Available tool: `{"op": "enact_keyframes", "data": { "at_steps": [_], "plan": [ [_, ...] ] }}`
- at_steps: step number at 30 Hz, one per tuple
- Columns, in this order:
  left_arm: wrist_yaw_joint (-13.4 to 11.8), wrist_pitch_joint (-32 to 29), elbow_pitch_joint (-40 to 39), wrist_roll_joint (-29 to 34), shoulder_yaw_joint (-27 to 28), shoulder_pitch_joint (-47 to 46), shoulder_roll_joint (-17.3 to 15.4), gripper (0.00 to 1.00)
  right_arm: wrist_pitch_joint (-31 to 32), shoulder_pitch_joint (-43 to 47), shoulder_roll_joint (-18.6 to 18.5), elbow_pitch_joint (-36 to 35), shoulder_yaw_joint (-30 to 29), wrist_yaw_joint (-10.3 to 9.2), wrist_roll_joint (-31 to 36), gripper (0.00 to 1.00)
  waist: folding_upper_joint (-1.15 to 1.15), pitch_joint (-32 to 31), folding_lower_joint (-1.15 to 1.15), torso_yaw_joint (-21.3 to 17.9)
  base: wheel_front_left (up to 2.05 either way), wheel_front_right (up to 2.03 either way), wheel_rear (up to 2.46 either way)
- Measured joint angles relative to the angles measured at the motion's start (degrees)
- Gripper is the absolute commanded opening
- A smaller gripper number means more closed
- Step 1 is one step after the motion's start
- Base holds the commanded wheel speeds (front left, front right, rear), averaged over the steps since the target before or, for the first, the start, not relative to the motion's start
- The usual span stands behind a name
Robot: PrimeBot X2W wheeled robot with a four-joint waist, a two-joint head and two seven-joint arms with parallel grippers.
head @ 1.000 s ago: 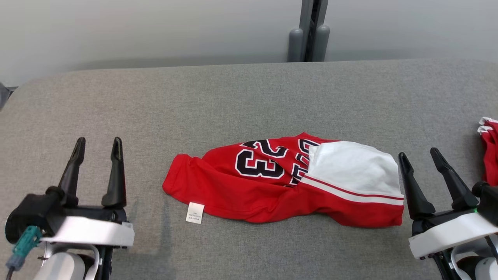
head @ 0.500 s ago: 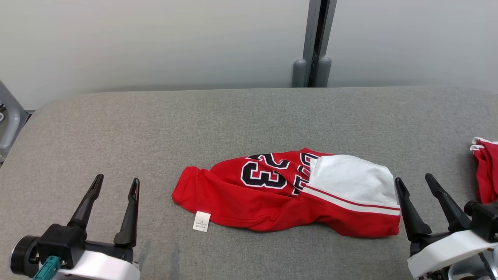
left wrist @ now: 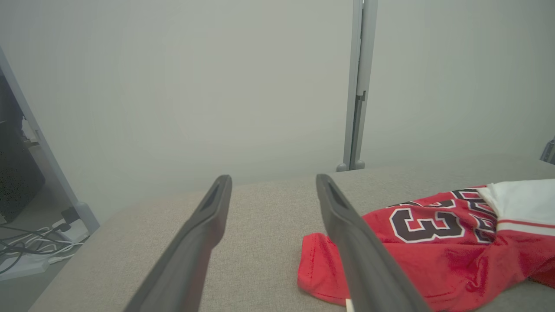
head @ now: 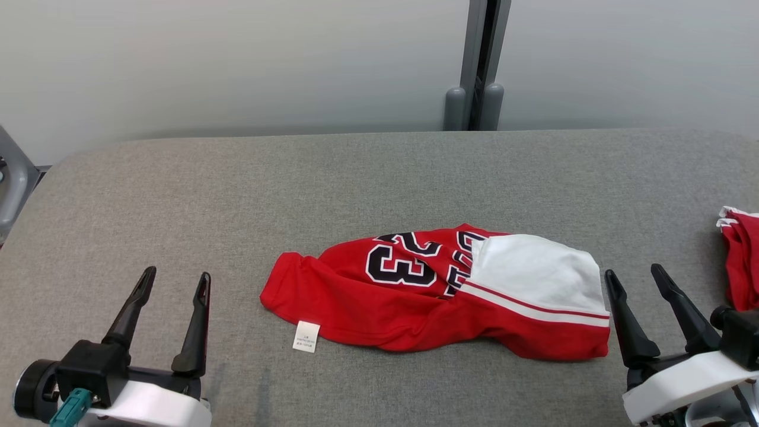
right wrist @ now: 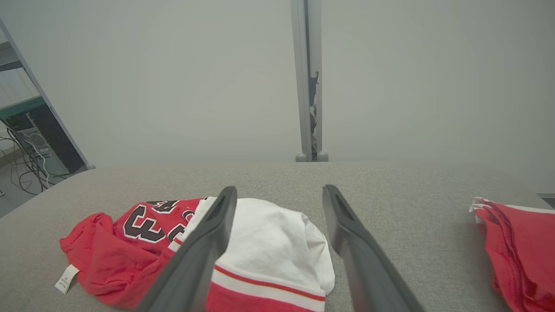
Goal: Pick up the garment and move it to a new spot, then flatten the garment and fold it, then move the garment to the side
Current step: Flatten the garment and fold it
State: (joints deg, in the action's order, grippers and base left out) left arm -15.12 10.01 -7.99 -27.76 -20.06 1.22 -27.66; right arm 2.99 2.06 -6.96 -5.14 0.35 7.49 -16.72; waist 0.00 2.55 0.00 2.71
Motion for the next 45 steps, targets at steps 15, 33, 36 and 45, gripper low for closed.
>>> {"op": "enact_keyframes", "data": {
  "at_steps": [15,33,36,45],
  "plan": [
    [6.8,-4.7,7.8,-3.8,-3.4,-8.2,1.3,1.0,-0.1,-2.0,-0.1,-1.5,0.8,-0.01,0.0,1.0,0.0,5.4,0.0,-1.9,0.0,0.0,0.0],
    [17.5,-11.0,30.1,-13.0,-5.6,-15.9,4.5,0.0,-1.5,-4.3,-0.6,0.4,1.5,0.0,-1.4,1.0,0.0,11.1,0.0,-6.5,0.0,0.0,0.0],
    [18.1,-10.7,31.4,-13.2,-6.0,-16.5,5.0,0.0,-1.4,-5.3,-2.3,0.8,1.5,0.0,-2.6,1.0,0.0,11.3,0.0,-6.3,0.0,0.0,0.0],
    [19.0,-10.0,33.3,-13.0,-7.0,-19.1,5.9,0.0,5.2,-12.4,-12.1,6.0,10.0,-0.01,-14.9,1.0,0.0,12.5,0.0,-4.2,0.0,0.0,0.0]
  ]
}}
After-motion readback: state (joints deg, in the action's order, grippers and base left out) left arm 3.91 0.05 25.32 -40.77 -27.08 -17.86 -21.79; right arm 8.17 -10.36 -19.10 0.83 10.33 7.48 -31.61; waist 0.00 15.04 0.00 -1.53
